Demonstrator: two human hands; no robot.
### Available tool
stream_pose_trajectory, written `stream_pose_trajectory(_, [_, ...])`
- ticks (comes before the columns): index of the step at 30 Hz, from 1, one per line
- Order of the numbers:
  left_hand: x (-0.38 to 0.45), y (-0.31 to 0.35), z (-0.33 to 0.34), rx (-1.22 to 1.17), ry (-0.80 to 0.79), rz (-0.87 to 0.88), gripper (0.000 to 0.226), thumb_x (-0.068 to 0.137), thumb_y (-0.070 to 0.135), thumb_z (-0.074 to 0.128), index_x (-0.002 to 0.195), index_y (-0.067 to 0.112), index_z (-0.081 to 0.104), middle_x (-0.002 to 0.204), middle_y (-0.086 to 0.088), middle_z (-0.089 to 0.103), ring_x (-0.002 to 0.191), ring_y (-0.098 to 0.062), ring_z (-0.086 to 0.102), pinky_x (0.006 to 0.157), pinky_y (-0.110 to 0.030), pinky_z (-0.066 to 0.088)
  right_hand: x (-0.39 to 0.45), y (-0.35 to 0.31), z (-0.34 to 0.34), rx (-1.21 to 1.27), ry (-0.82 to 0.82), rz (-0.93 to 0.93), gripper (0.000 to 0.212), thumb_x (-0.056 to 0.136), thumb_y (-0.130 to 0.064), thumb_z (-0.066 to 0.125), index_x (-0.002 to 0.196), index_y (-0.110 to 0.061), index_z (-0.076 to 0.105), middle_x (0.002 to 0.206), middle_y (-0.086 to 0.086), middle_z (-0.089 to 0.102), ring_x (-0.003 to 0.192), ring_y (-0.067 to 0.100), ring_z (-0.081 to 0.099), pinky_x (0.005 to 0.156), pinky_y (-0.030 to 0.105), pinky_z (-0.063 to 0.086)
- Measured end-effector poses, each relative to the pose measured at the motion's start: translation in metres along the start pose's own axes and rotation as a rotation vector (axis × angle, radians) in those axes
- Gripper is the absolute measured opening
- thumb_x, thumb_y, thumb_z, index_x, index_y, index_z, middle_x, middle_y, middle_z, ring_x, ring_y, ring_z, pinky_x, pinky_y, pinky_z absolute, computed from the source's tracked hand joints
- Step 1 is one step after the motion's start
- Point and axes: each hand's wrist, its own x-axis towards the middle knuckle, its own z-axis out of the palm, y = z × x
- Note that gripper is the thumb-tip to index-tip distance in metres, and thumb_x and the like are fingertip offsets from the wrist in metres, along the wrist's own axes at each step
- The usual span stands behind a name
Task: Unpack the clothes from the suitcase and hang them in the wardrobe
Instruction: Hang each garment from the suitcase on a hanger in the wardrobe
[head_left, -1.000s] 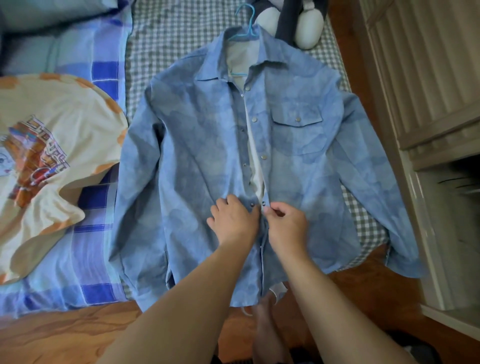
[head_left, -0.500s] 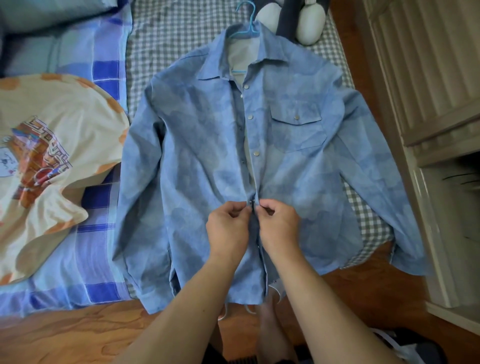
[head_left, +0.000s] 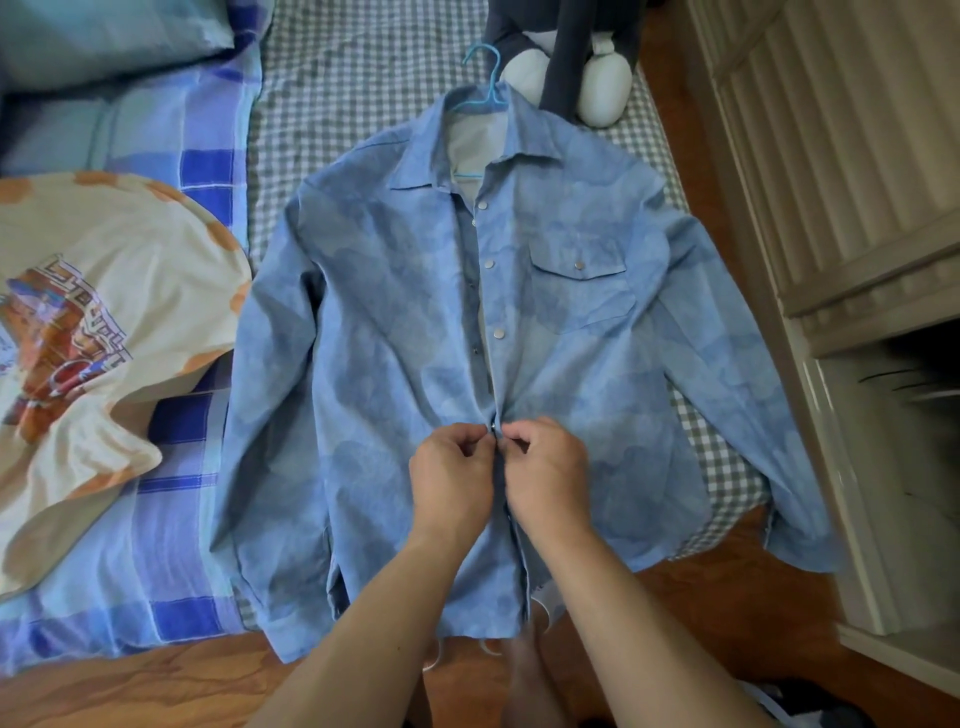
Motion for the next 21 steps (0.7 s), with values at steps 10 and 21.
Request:
stream_pose_trajectory(10, [0.002,0.000,-0.008,-0.012,-0.087,-0.039,0.014,0.093,0.011,0.065,0.089,0.018,0.076,0.075,0.002,0.073,0.069,-0.010,0.064,0.067,-0.021,0.052,-0.005,-0.001,-0.002,-0.180,-0.067,-0.059,0.014,0.086,-0.010,0.059,0.079,-0.010,0.070,0.078,0.002,0.054,0.074,0.025,0.054,0.063,0.040,0.044])
stream_pose_trajectory(21, [0.057,0.051,-0.025,-0.001,-0.015,0.002,0.017,0.094,0.011,0.053,0.106,0.014,0.064,0.084,-0.004,0.069,0.073,-0.024,0.069,0.044,-0.022,0.047,0.042,-0.022,-0.011,-0.160,0.123,-0.091,0.023,0.089,-0.016,0.061,0.112,-0.017,0.066,0.110,0.006,0.061,0.104,0.030,0.058,0.086,0.040,0.046])
